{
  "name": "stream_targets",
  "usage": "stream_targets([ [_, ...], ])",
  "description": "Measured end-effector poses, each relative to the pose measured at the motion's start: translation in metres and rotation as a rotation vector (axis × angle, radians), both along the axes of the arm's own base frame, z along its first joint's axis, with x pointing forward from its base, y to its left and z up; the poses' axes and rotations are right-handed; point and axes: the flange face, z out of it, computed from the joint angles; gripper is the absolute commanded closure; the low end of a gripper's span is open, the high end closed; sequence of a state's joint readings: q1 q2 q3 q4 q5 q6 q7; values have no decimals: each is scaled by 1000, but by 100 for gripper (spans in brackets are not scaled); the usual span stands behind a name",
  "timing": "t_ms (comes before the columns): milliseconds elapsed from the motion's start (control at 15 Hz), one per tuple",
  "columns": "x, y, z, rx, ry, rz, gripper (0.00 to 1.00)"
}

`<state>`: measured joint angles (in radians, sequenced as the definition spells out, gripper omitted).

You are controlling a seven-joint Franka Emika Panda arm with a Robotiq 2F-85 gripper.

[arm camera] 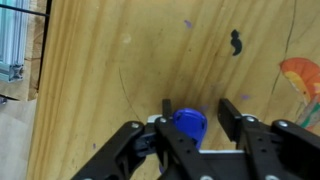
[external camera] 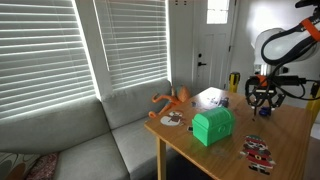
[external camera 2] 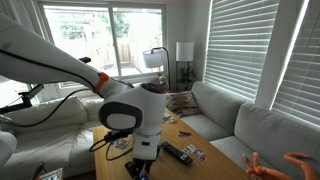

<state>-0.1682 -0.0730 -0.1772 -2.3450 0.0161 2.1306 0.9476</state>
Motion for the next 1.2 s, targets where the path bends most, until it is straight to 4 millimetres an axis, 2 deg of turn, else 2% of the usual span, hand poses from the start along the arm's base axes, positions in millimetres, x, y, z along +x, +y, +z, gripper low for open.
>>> stream_targets([
  [133,-3,1,1,1,-3,1,91],
  [267,-6,2,3,9,-1,7,92],
  [400,-11,4,9,34,6,15,100],
  [667,-27,8,35,132,15,38,100],
  [733,-31,8,43,149,12,39,74],
  [867,-35,4,55,167,5,35,67],
  [1200,-39,-7,62,149,-6,85,33],
])
